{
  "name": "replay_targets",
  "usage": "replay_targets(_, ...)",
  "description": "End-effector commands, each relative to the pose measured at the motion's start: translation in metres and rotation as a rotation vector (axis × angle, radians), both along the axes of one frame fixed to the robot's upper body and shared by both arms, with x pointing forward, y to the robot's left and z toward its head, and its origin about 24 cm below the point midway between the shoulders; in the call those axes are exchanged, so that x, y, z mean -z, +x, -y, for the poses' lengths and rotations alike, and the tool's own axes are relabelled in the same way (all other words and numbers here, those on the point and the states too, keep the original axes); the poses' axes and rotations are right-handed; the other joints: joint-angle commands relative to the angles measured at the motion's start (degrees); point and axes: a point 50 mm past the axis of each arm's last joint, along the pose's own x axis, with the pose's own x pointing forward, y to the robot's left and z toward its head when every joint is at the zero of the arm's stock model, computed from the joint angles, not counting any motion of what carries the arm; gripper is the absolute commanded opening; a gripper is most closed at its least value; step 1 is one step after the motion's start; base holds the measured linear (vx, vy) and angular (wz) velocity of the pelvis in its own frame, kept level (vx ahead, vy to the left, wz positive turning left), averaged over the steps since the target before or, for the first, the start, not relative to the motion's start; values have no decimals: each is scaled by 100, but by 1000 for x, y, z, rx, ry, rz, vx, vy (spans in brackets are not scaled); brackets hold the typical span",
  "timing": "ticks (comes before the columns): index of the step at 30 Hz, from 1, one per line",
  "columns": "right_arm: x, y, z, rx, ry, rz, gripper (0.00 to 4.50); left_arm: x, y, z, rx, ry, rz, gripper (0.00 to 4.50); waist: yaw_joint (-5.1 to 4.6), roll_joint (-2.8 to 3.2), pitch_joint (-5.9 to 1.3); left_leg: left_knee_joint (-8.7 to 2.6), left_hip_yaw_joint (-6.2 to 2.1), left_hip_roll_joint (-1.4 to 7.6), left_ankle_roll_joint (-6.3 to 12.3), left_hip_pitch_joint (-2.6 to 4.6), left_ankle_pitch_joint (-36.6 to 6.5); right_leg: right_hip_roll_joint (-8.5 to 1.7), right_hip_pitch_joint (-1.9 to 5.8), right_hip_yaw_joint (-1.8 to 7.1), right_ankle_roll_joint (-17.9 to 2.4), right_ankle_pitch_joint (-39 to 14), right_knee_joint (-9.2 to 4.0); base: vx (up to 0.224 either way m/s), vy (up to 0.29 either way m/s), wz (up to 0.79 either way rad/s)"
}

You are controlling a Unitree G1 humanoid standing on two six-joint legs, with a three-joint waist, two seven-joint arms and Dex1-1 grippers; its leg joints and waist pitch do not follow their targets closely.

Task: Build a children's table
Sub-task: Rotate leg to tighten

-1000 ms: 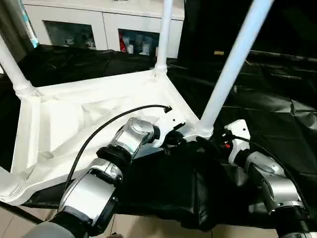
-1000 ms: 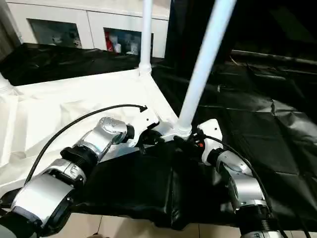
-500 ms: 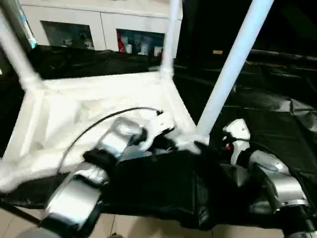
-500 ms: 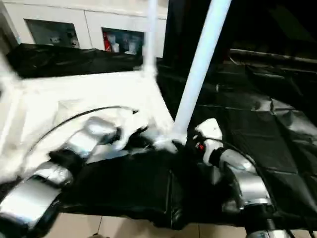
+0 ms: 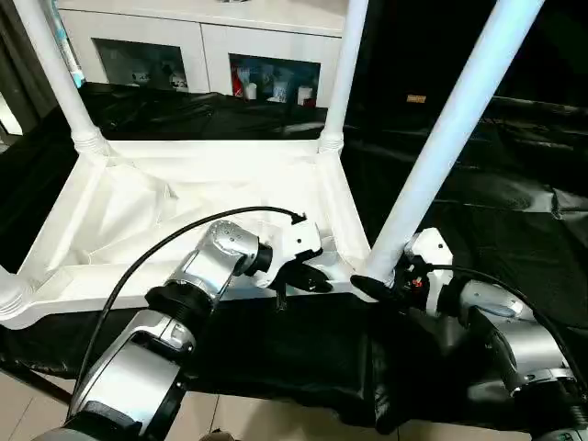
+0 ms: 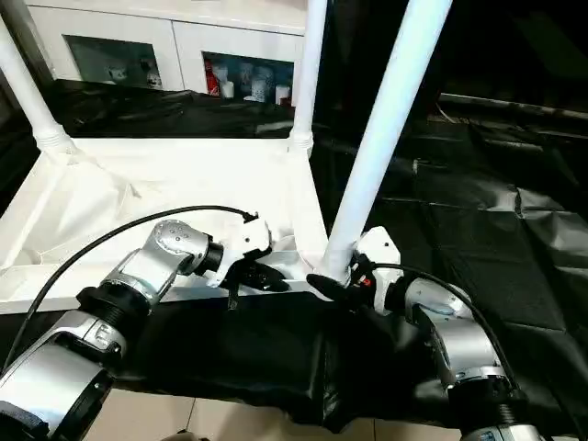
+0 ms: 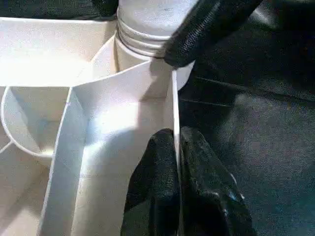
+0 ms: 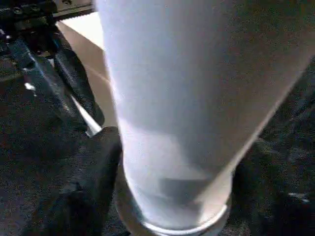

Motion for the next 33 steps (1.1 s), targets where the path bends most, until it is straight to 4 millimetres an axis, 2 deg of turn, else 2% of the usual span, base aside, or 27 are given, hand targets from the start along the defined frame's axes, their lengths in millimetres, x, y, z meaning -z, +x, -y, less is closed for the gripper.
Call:
replay_targets(1, -1, 1, -2, -21, 5, -1, 300, 11, -9, 3, 25, -28, -67, 0, 1, -77, -308, -322, -154, 343, 500, 22, -851, -494, 252, 308, -1242, -970, -435, 0, 0, 0)
replay_targets(9, 9, 0, -4, 42, 20, -28, 276, 15, -11, 0, 7, -18, -92, 0, -18, -66, -310, -319, -151, 338, 497, 24, -864, -493, 246, 304, -1273, -964, -439, 0, 0, 0)
replay_targets(11, 20, 5, -3, 192, 48, -52, 275, 17, -6, 1, -67, -15, -88, 0, -34, -65, -297, -332, -156, 338, 439, 24, -938, -498, 233, 301, -1243, -1149, -454, 0, 0, 0)
replay_targets(12, 21, 6, -3, 207, 47, -53, 275, 17, -6, 1, -77, -13, -85, 0, -52, -65, -275, -355, -166, 333, 370, 29, -1111, -496, 217, 290, -1175, -1489, -492, 0, 0, 0)
replay_targets(13, 27, 9, -2, 302, 38, -60, 274, 18, -2, 3, -136, -4, -62, 0, -76, -69, -271, -365, -175, 332, 275, 47, -1246, -503, 205, 290, -1075, -1843, -529, 0, 0, 0)
replay_targets(14, 30, 11, -2, 352, 35, -65, 274, 18, 1, 4, -167, 2, -48, 0, -87, -58, -268, -372, -186, 335, 225, 49, -1312, -501, 197, 287, -1043, -1974, -533, 0, 0, 0)
replay_targets(16, 40, 15, -2, 534, 11, -85, 274, 18, 10, 10, -301, 13, 1, 0, -133, -53, -284, -389, -207, 350, 101, 58, -1377, -499, 185, 294, -1014, -2001, -531, 0, 0, 0)
replay_targets(17, 46, 18, -4, 657, -1, -114, 274, 18, 15, 15, -392, 15, 22, 0, -157, -17, -274, -392, -200, 345, 51, 63, -1440, -491, 163, 303, -1023, -1970, -539, 0, 0, 0)
replay_targets(18, 49, 19, -7, 705, -4, -130, 274, 17, 18, 17, -437, 13, 35, 0, -202, -36, -269, -390, -199, 333, -17, 85, -1594, -479, 133, 305, -1025, -2068, -553, 0, 0, 0)
replay_targets(20, 52, 20, -14, 754, -10, -148, 274, 16, 20, 21, -470, 13, 47, 0, -190, -58, -280, -388, -208, 316, 25, 81, -1603, -498, 164, 305, -949, -2139, -576, 0, 0, 0)
replay_targets(21, 52, 21, -19, 761, -10, -149, 274, 16, 20, 23, -473, 15, 51, 0, -182, -57, -281, -375, -192, 305, 112, 73, -1533, -496, 153, 321, -919, -2070, -583, 0, 0, 0)
replay_targets(22, 49, 23, -32, 734, 25, -138, 274, 15, 20, 27, -474, 12, 59, 0, -182, -8, -290, -377, -194, 298, 163, 59, -1495, -498, 154, 326, -913, -1985, -583, 0, 0, 0)
replay_targets(23, 47, 24, -38, 711, 39, -125, 329, 15, 20, 28, -468, 11, 63, 0, -184, -27, -293, -379, -194, 296, 184, 44, -1459, -492, 168, 324, -892, -1938, -582, 0, 0, 0)
replay_targets(25, 42, 26, -48, 664, 57, -94, 343, 15, 19, 30, -451, 11, 63, 0, -176, -21, -302, -381, -195, 301, 237, 33, -1395, -485, 184, 317, -891, -1775, -563, 0, 0, 0)
replay_targets(27, 41, 27, -51, 644, 58, -84, 350, 16, 18, 30, -444, 13, 59, 0, -184, -15, -298, -392, -201, 304, 244, 19, -1429, -488, 192, 310, -905, -1796, -563, 0, 0, 0)
replay_targets(29, 36, 29, -55, 584, 47, -53, 378, 19, 17, 28, -421, 30, 46, 0, -191, -15, -289, -398, -204, 305, 229, 42, -1553, -484, 169, 305, -869, -2010, -587, 0, 0, 0)
replay_targets(30, 34, 30, -53, 555, 48, -48, 386, 20, 16, 26, -411, 37, 38, 0, -194, -31, -286, -397, -202, 302, 235, 39, -1616, -483, 174, 306, -837, -2112, -600, 0, 0, 0)
replay_targets(33, 28, 29, -47, 487, 45, -35, 386, 21, 15, 22, -385, 46, 23, 0, -190, -37, -286, -399, -210, 309, 281, 26, -1579, -492, 181, 309, -810, -2155, -604, 0, 0, 0)
